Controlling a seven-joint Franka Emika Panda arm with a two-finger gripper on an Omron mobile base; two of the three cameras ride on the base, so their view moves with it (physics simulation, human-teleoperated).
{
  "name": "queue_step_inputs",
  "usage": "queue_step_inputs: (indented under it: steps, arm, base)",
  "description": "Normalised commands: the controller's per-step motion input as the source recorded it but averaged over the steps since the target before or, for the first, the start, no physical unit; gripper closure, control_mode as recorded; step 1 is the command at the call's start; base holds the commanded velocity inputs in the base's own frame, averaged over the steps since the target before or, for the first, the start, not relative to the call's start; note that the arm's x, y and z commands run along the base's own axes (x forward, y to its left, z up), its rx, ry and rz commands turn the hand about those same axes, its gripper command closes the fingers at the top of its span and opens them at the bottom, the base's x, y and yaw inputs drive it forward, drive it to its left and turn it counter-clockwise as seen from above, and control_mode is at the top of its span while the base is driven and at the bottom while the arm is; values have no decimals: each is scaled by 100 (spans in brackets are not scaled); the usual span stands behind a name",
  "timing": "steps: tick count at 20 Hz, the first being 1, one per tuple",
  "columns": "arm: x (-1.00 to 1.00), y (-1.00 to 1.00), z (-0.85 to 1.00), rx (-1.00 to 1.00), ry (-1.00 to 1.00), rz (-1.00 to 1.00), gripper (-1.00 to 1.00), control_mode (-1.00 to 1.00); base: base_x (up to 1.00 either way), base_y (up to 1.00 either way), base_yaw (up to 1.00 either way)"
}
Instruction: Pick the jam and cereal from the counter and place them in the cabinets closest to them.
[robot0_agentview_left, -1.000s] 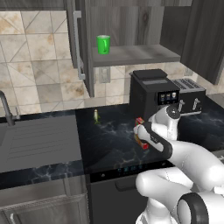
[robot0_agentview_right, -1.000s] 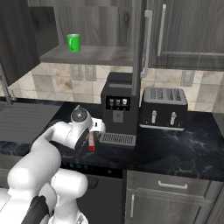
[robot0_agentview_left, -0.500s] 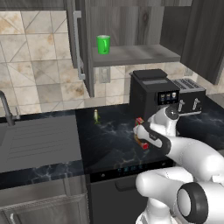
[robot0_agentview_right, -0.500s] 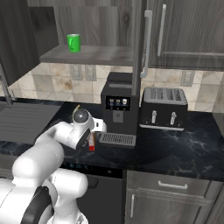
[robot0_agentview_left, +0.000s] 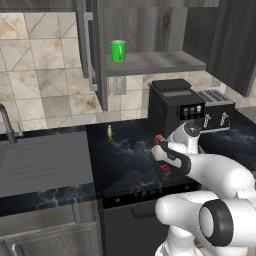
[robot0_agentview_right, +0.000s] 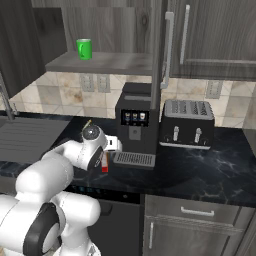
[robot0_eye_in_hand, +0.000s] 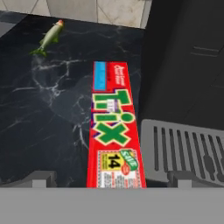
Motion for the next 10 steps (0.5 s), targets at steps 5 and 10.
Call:
queue_step_inputs:
  steps: [5,10]
  arm:
    - [0,8,-21,-6,-1,0,100,-100]
    - [1,3,-8,-2,-1,0,100,-100]
  base:
    - [0,0,0]
    - [0,0,0]
